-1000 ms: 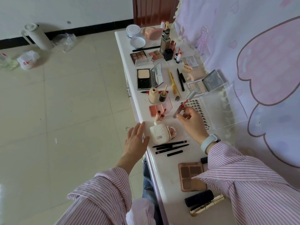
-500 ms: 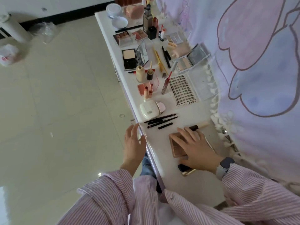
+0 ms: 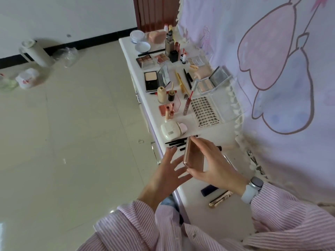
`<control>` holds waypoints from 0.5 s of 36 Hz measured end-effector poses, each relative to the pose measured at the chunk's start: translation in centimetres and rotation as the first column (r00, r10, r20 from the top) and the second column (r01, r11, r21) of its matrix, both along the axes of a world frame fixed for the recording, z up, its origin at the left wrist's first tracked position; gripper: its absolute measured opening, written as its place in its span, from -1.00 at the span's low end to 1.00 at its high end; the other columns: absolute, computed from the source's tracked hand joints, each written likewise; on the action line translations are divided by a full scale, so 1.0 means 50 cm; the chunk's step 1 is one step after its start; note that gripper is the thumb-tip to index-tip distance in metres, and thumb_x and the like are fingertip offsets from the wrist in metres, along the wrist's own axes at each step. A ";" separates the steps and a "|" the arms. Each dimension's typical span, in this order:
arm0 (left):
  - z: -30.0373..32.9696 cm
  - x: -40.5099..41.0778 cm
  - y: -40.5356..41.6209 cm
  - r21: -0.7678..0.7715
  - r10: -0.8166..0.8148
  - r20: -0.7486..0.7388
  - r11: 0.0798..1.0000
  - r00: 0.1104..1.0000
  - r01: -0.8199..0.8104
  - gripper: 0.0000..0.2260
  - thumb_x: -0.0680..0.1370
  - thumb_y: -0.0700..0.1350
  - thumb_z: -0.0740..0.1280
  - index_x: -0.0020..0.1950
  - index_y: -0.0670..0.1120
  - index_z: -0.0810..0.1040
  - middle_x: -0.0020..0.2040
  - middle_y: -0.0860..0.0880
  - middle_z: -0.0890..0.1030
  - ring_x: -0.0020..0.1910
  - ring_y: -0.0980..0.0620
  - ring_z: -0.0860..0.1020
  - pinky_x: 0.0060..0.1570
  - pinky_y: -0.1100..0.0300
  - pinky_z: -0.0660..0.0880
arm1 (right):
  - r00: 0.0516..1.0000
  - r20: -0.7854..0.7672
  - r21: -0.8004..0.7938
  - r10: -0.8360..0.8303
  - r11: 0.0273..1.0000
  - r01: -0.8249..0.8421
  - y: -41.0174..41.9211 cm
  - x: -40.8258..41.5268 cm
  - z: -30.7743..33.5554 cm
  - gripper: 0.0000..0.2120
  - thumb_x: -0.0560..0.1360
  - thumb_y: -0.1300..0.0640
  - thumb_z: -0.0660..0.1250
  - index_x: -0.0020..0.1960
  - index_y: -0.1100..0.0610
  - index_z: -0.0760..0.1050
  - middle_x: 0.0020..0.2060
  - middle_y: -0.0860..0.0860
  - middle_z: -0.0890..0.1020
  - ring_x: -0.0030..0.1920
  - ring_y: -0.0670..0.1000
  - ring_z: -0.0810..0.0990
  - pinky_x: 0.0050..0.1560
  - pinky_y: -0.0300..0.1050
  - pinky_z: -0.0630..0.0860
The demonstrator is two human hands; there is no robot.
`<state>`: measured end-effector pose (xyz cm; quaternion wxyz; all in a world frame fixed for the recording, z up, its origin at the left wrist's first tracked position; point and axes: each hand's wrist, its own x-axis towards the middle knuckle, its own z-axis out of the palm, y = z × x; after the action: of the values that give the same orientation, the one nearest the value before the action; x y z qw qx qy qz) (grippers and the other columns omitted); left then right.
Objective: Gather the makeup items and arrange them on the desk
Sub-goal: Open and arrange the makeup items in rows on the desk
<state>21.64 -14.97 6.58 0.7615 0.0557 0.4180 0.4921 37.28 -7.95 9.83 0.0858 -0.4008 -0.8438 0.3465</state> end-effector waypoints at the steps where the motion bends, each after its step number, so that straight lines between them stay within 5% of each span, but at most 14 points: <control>1: 0.011 0.000 0.006 0.068 -0.053 0.054 0.996 0.997 0.049 -0.35 0.42 0.33 0.22 0.44 0.10 0.25 0.39 -0.13 0.38 0.29 -0.14 0.46 0.21 -0.13 0.44 | 0.999 -0.051 -0.018 -0.001 1.000 0.000 -0.007 -0.011 0.012 -0.18 0.32 -0.24 0.31 0.47 -0.07 0.06 0.33 -0.20 0.22 0.34 -0.24 0.14 0.36 -0.29 0.09; 4: 0.042 0.004 0.018 0.197 -0.103 0.072 0.977 0.992 0.087 -0.38 0.52 0.27 0.10 0.47 -0.06 0.23 0.45 -0.20 0.28 0.41 -0.15 0.29 0.36 -0.19 0.19 | 0.996 -0.086 0.019 0.037 0.999 -0.036 -0.020 -0.041 0.032 -0.22 0.32 -0.27 0.24 0.46 -0.07 0.12 0.38 -0.24 0.21 0.37 -0.29 0.12 0.35 -0.35 0.05; 6: 0.053 -0.003 0.023 0.179 -0.020 0.067 0.984 0.998 0.008 -0.50 0.57 0.21 0.04 0.38 -0.05 0.39 0.37 -0.13 0.41 0.36 -0.10 0.36 0.31 -0.09 0.31 | 0.996 -0.080 0.081 0.047 0.996 -0.041 -0.021 -0.053 0.032 -0.27 0.35 -0.27 0.21 0.45 -0.04 0.18 0.41 -0.20 0.23 0.41 -0.23 0.14 0.38 -0.32 0.04; 9: 0.044 -0.020 0.020 0.164 0.011 0.007 0.986 1.000 -0.012 -0.57 0.57 0.22 0.09 0.09 -0.03 0.59 0.14 -0.13 0.56 0.20 -0.09 0.49 0.18 -0.03 0.43 | 0.994 -0.077 0.083 0.075 0.994 -0.068 -0.026 -0.057 0.026 -0.40 0.43 -0.20 0.15 0.39 0.04 0.33 0.38 -0.14 0.35 0.40 -0.15 0.24 0.39 -0.17 0.22; 12: 0.034 -0.024 0.010 0.123 0.025 -0.103 0.992 0.994 -0.013 -0.53 0.51 0.25 0.21 -0.22 -0.17 0.43 -0.24 -0.18 0.45 -0.21 -0.06 0.45 -0.17 0.08 0.49 | 0.994 -0.076 0.067 0.084 0.995 -0.079 -0.039 -0.058 0.030 -0.48 0.44 -0.11 0.10 0.34 0.04 0.40 0.28 -0.14 0.47 0.27 -0.16 0.40 0.23 -0.19 0.44; 18: 0.020 -0.013 -0.008 -0.006 0.102 -0.069 0.995 0.992 -0.103 -0.51 0.46 0.17 0.31 0.12 -0.21 0.39 -0.10 -0.19 0.50 -0.22 -0.08 0.61 -0.20 0.09 0.55 | 0.999 -0.031 0.160 0.036 0.987 -0.031 -0.057 -0.054 0.021 -0.65 0.41 0.09 0.21 0.17 0.07 0.51 -0.07 -0.06 0.63 -0.09 -0.08 0.57 -0.09 -0.22 0.52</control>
<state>20.97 -15.35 7.60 0.7206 0.0474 0.4487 0.5265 34.56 -10.81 10.87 0.1259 -0.3724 -0.8740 0.2858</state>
